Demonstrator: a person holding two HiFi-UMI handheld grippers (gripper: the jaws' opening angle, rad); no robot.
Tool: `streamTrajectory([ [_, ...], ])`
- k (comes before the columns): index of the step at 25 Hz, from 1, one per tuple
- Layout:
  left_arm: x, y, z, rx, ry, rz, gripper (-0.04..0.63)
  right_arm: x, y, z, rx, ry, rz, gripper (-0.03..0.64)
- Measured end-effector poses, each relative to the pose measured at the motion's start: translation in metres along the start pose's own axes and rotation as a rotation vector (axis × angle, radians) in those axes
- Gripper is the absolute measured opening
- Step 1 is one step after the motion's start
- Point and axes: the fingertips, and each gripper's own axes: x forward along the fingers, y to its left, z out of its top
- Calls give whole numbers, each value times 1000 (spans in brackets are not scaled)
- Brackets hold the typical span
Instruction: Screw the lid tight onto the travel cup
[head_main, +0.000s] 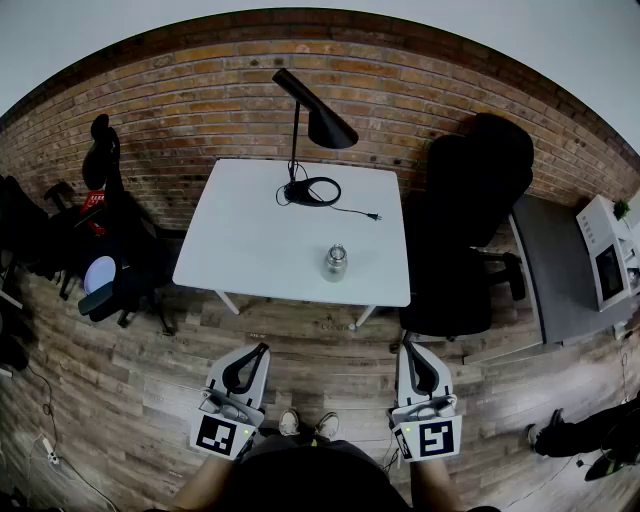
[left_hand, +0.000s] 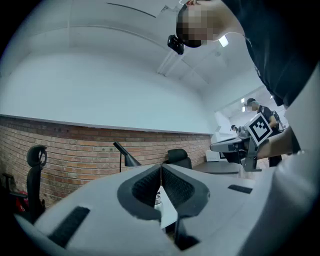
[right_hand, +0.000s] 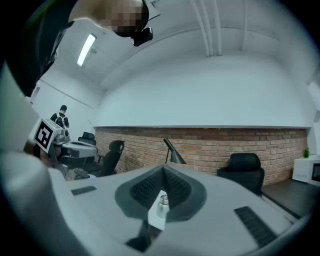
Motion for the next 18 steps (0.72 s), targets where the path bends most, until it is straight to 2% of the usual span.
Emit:
streamTrajectory([
  [5,-4,-5,-3,-4,8,13,28,-3,1,-3,4,-6,20,12],
  [10,-8,-14,3,7,-2,45,29,-7,-3,-4,76,-24,84,12],
  [14,-11,-22,9,24,-14,63,29,-13,-9,-5,75,-34,98,12],
  [18,-18,-24,-1,15,22,83,29,-11,-8,-24,106,1,109,12],
])
